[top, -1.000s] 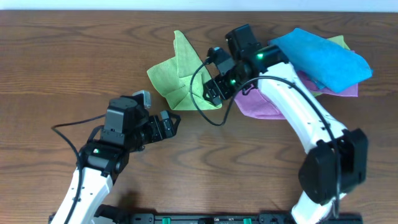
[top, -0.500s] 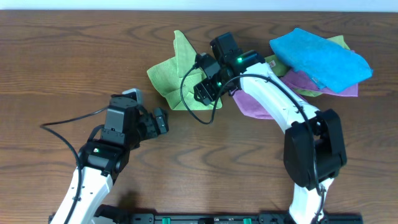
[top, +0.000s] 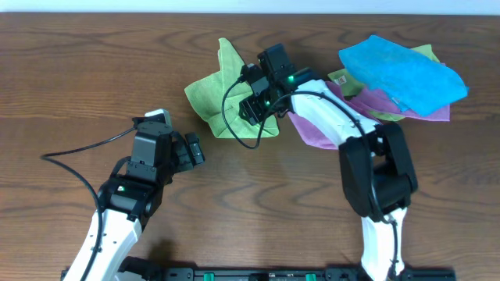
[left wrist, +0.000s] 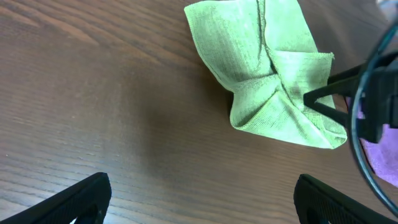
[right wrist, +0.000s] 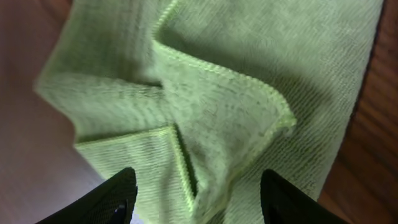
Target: Fold the cloth
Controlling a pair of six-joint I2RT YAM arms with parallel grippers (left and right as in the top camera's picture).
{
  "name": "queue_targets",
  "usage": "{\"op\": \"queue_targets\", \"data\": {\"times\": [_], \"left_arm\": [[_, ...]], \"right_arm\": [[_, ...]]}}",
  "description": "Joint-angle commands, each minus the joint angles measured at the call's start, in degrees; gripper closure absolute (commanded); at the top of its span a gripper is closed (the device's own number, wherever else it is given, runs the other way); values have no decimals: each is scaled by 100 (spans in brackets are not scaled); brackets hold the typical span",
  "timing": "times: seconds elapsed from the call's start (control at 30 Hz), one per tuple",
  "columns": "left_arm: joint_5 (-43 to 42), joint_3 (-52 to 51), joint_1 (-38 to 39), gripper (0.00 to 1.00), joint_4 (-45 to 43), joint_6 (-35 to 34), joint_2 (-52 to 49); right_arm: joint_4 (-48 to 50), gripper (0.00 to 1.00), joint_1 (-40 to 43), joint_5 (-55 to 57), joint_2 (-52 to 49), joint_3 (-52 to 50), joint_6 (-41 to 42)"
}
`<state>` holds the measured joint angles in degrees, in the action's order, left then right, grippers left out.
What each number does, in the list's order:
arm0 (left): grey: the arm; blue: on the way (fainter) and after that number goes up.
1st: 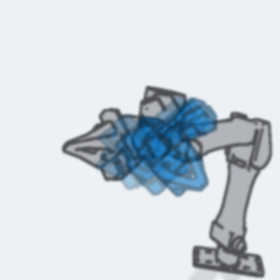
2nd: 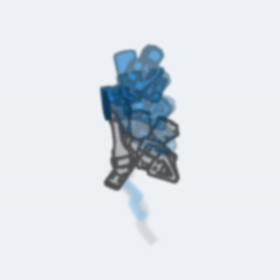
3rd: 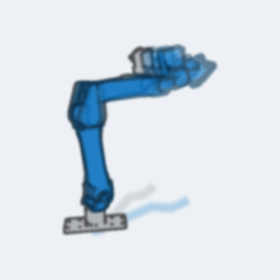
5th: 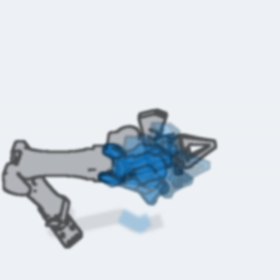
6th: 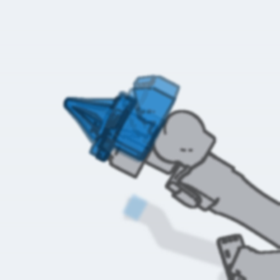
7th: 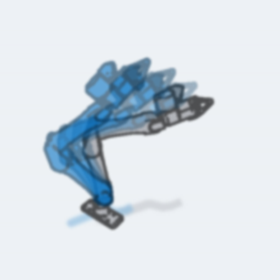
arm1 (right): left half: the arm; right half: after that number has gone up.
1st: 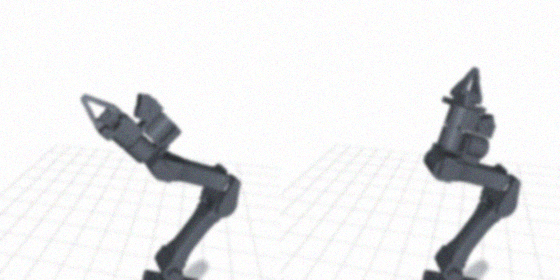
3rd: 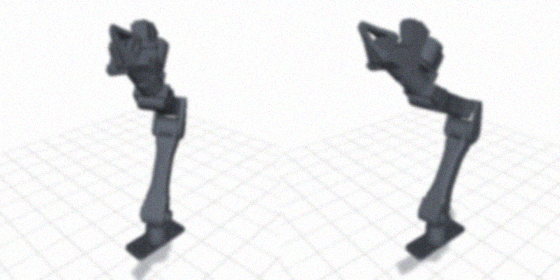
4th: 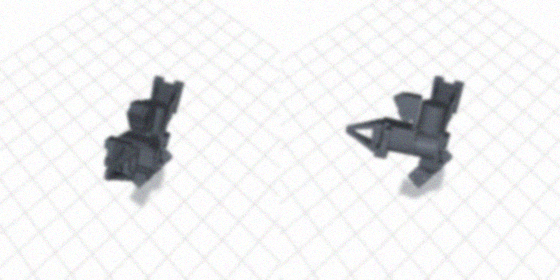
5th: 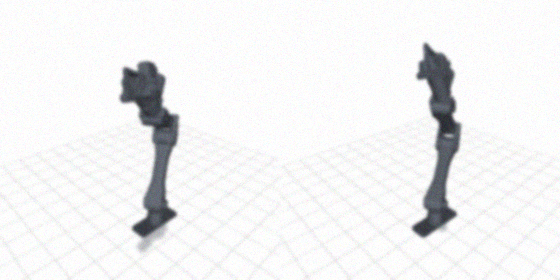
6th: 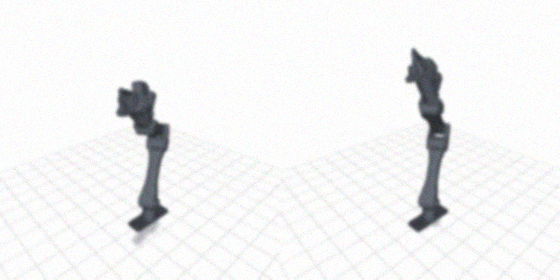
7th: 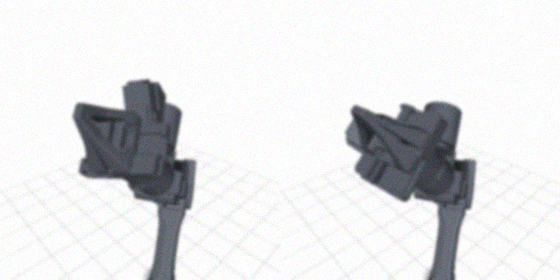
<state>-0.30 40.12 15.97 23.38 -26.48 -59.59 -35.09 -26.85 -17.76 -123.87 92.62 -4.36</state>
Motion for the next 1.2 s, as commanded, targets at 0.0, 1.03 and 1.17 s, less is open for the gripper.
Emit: {"op": "queue_targets", "data": {"times": [0.0,1.03,1.17], "left_arm": [[133,131,13,5,-7,122,-17],[136,131,15,5,-4,122,-17],[136,131,15,5,2,122,-17]], "right_arm": [[114,36,96,144,11,221,116],[723,75,203,155,-291,328,734],[691,99,203,168,-291,328,802]]}}
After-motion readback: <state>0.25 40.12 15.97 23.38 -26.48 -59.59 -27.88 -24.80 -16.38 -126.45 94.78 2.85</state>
